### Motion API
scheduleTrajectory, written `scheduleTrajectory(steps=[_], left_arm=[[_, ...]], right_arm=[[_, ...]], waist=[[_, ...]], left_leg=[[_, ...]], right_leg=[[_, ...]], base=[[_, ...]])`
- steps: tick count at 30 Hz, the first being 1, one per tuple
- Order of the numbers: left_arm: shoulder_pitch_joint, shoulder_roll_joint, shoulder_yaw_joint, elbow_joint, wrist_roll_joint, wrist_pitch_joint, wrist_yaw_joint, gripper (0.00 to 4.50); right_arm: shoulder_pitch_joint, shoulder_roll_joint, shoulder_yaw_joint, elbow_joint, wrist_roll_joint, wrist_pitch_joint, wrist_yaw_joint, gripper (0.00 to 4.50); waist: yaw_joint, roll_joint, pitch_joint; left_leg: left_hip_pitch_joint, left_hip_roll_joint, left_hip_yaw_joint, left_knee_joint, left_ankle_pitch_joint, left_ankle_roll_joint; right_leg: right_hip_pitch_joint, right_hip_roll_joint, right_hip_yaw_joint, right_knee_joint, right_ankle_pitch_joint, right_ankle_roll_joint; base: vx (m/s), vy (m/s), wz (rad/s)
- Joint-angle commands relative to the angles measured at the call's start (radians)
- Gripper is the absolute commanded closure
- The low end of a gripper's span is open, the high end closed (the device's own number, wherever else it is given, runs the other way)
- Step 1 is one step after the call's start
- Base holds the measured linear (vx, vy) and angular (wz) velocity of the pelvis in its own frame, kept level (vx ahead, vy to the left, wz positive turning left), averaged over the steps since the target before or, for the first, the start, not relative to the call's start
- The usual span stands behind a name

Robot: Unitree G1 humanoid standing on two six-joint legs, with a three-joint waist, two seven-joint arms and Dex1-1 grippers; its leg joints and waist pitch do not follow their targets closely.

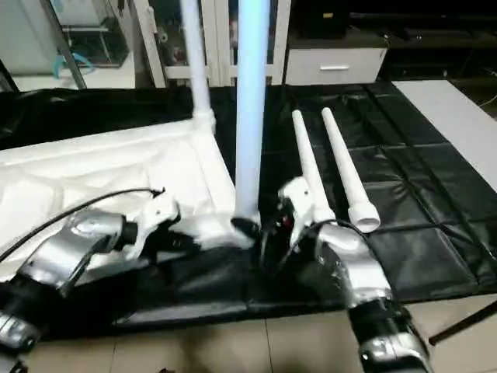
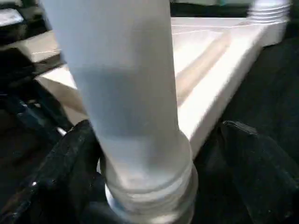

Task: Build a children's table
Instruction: Rotate leg to tighten

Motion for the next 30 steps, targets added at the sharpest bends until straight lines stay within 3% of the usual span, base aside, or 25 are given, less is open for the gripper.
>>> scheduleTrajectory(steps=[1, 6, 12, 26, 30], left_arm=[[0.009, 0.008, -0.040, -0.035, -0.020, 0.010, -0.062, 4.50], [0.005, 0.007, -0.039, -0.019, -0.006, -0.003, -0.050, 4.50], [0.013, 0.010, -0.036, -0.044, 0.002, 0.021, -0.045, 4.50], [0.028, 0.017, -0.032, -0.058, 0.002, 0.031, -0.041, 4.50], [0.035, 0.020, -0.035, -0.066, 0.002, 0.034, -0.045, 4.50]], right_arm=[[0.003, -0.025, 0.017, -0.048, 0.017, 0.044, 0.050, 0.40], [-0.002, -0.042, 0.049, -0.038, -0.017, 0.053, 0.081, 0.40], [-0.012, -0.040, 0.077, -0.027, -0.053, 0.061, 0.077, 0.40], [-0.014, -0.039, 0.085, -0.010, -0.072, 0.062, 0.096, 1.57], [-0.009, -0.041, 0.091, -0.008, -0.077, 0.062, 0.099, 1.69]], waist=[[0.001, -0.007, -0.057], [0.005, -0.008, -0.062], [0.008, -0.012, -0.062], [0.008, -0.018, -0.063], [0.008, -0.017, -0.064]], left_leg=[[0.021, 0.064, -0.024, -0.079, -0.243, 0.025], [0.014, 0.061, -0.025, -0.075, -0.191, 0.028], [0.012, 0.061, -0.026, -0.073, -0.173, 0.031], [0.012, 0.060, -0.025, -0.069, -0.149, 0.043], [0.013, 0.061, -0.026, -0.070, -0.151, 0.039]], right_leg=[[0.043, -0.065, 0.059, -0.070, -0.250, -0.211], [0.048, -0.067, 0.058, -0.061, -0.195, -0.215], [0.050, -0.069, 0.058, -0.061, -0.209, -0.210], [0.051, -0.067, 0.057, -0.056, -0.182, -0.217], [0.050, -0.067, 0.057, -0.056, -0.183, -0.214]], base=[[0.000, 0.000, 0.00], [0.000, 0.000, 0.00], [0.000, 0.000, 0.00], [0.000, 0.000, 0.00], [0.000, 0.000, 0.00]])
